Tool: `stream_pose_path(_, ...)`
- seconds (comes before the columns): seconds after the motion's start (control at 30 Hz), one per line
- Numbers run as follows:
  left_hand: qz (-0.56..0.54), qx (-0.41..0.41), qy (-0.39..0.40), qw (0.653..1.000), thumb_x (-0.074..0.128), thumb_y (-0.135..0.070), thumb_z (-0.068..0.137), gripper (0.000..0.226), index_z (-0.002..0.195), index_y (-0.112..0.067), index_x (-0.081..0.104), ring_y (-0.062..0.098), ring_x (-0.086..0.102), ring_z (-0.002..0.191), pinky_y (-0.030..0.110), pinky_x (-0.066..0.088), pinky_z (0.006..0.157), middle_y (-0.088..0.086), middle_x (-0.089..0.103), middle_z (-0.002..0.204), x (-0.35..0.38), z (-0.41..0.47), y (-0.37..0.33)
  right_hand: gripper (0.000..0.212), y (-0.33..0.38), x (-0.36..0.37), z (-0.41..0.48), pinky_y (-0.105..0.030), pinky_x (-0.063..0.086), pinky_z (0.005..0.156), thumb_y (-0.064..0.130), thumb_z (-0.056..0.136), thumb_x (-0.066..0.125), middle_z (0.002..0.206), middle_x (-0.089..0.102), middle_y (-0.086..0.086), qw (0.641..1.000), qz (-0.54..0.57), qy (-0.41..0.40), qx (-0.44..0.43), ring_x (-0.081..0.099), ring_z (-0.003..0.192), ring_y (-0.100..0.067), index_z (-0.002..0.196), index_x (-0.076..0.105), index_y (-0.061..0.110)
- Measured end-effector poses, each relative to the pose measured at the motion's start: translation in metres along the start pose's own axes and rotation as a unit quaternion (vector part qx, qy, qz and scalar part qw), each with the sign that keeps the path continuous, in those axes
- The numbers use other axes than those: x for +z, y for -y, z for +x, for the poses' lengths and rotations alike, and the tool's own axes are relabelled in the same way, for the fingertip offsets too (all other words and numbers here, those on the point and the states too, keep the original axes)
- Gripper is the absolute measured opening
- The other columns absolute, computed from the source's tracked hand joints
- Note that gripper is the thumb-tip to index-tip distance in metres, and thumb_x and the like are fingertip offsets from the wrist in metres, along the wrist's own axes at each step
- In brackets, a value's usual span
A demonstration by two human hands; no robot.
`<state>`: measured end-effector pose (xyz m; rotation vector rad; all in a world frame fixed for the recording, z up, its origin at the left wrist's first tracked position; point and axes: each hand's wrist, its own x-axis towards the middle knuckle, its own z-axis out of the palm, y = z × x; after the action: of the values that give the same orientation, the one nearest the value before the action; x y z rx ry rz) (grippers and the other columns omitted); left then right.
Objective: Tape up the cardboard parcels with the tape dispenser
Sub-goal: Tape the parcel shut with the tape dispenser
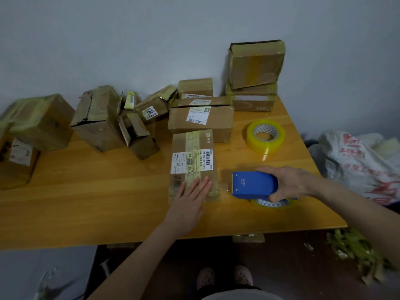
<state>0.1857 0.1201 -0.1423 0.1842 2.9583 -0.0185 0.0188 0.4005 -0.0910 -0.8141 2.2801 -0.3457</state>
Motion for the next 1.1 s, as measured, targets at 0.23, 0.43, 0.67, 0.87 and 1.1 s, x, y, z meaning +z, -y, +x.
stream_pose_path(0.23,-0.024,0.002,-0.003,1.000,0.036,-0.031,0.099,0.074,0.143,-0.033,-0.023,0.008,-0.026,0.140,0.036,-0.018,0.115,-0.015,-0.024,0.152,-0.005,-0.001,-0.001,0.074,0.027,-0.006,0.011,-0.032,0.045,0.071,0.042,0.071,0.072,0.096,0.054,0.015,0.993,-0.113,0.033,0.007,0.053,0.091,-0.015,0.136,0.036,0.042)
stream_pose_path(0.43,-0.036,0.006,-0.007,0.999,0.038,-0.031,0.098,0.074,0.143,-0.033,-0.021,0.007,-0.026,0.140,0.036,-0.016,0.116,-0.015,-0.022,0.153,-0.004,-0.001,0.000,0.070,0.057,-0.005,0.030,-0.031,0.042,0.062,0.046,0.069,0.071,0.085,0.051,0.016,0.986,-0.149,0.070,0.033,0.051,0.081,-0.015,0.131,0.040,0.040)
stream_pose_path(0.67,-0.041,0.007,-0.019,0.999,0.039,-0.030,0.098,0.074,0.144,-0.034,-0.018,0.008,-0.025,0.141,0.034,-0.021,0.113,-0.016,-0.021,0.153,-0.004,-0.001,0.000,0.061,0.078,-0.020,0.037,-0.029,0.044,0.060,0.045,0.062,0.073,0.088,0.054,0.012,0.983,-0.148,0.093,0.049,0.054,0.076,-0.012,0.118,0.050,0.038)
stream_pose_path(0.87,-0.033,0.003,-0.017,0.999,0.039,-0.030,0.098,0.076,0.142,-0.035,-0.022,0.009,-0.029,0.139,0.034,-0.022,0.112,-0.017,-0.028,0.150,-0.003,-0.002,-0.001,0.063,0.098,-0.029,0.039,-0.029,0.047,0.064,0.043,0.063,0.073,0.093,0.057,0.008,0.975,-0.180,0.114,0.065,0.058,0.082,-0.018,0.122,0.050,0.037)
stream_pose_path(1.1,-0.046,0.007,-0.011,0.999,0.039,-0.029,0.098,0.075,0.143,-0.036,-0.021,0.008,-0.027,0.140,0.033,-0.023,0.110,-0.018,-0.027,0.150,-0.006,-0.001,-0.002,0.062,0.097,-0.026,0.030,-0.032,0.048,0.069,0.044,0.067,0.071,0.105,0.058,0.008,0.972,-0.207,0.093,0.065,0.057,0.091,-0.019,0.124,0.047,0.039)
